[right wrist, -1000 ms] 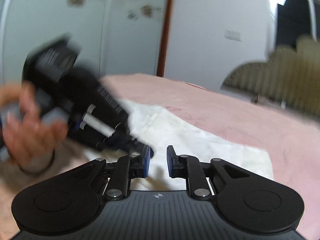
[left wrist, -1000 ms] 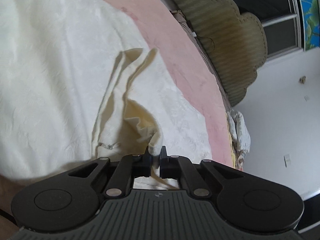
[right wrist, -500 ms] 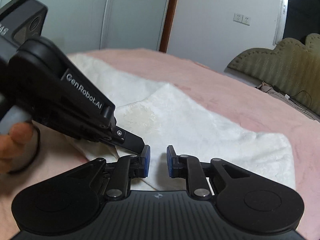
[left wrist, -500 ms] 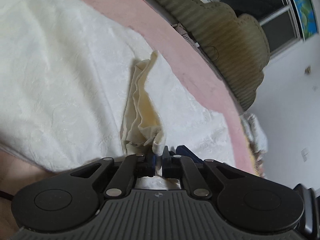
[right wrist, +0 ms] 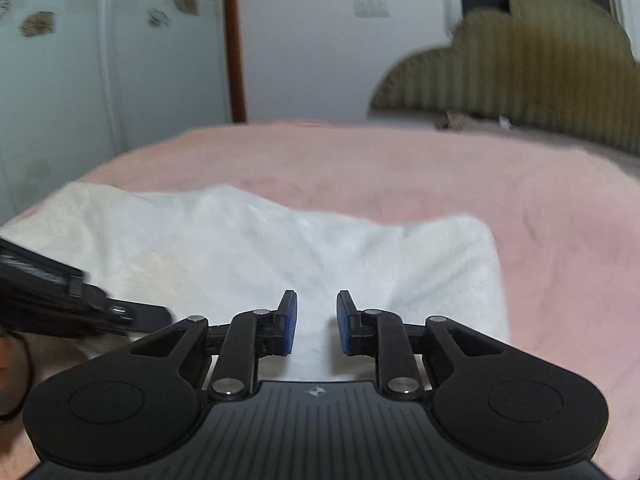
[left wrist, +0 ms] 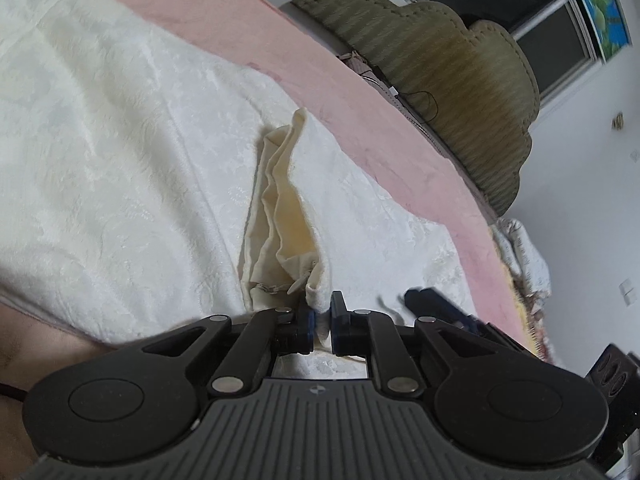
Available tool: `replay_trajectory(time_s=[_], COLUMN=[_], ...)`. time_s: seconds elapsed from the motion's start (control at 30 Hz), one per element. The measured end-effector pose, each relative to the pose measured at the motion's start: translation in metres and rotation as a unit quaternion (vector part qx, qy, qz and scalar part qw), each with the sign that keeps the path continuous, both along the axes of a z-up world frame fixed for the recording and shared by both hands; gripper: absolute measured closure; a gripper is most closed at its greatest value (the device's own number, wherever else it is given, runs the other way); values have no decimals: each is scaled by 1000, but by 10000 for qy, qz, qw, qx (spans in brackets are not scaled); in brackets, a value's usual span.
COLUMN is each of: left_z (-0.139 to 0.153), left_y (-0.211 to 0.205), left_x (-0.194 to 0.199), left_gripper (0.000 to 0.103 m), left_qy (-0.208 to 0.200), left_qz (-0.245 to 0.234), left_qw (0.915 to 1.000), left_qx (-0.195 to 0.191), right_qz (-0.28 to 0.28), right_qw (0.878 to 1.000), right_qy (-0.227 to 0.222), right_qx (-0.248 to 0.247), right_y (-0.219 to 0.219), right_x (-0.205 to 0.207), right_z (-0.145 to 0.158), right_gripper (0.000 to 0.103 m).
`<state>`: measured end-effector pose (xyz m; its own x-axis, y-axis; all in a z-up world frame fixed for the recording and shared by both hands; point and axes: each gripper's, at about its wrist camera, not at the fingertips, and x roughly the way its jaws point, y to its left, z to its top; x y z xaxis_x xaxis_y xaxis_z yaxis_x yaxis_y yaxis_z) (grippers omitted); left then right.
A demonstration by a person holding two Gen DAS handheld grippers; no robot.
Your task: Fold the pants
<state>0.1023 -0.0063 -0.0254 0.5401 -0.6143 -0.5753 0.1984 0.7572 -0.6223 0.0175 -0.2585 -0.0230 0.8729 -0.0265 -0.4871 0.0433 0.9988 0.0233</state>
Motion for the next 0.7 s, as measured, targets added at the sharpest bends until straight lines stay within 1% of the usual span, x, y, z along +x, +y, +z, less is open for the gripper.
replay_trajectory(time_s=[0.07,0.2,0.27,0.33,0.37,0.4,0.47,0.5,0.57,0.63,0.7], left_z=[2,8,13,21,26,33,48,56,63,60,47], left_y=[-3,-8,-8,-2,3,8,12,11,2,-14,-34], left_x=[-2,-9,-13,-18,-20,-22,-23,-21,-16,-10,-10], left_gripper=[87,85,82,75,76,77,75,75,72,54,53], left_qy=[-69,-228,-278,-351,-428,-548,-922,-1079,-1239,-1315,-1360], left_qz=[-22,-83,-85,21,182,389,750,788,615,320,216], left_qw=[9999,9990,9984,9975,9968,9949,9868,9833,9807,9771,9684], left_qx=[119,373,493,607,650,750,1099,1235,1384,1644,2080], right_qz=[127,108,98,100,104,105,105,102,90,82,73], right_qw=[9990,9989,9988,9988,9989,9990,9991,9991,9988,9986,9987], right_qy=[363,311,300,302,303,305,309,309,310,312,311], right_qx=[-206,-336,-374,-381,-351,-314,-262,-275,-358,-416,-385], right_y=[4,7,10,8,6,4,4,4,8,9,8], right_x=[8,3,-2,1,3,2,5,5,4,4,4], right_z=[-9,-12,-12,-14,-14,-14,-14,-14,-14,-14,-13], right_gripper=[79,76,76,76,76,76,76,76,76,75,74])
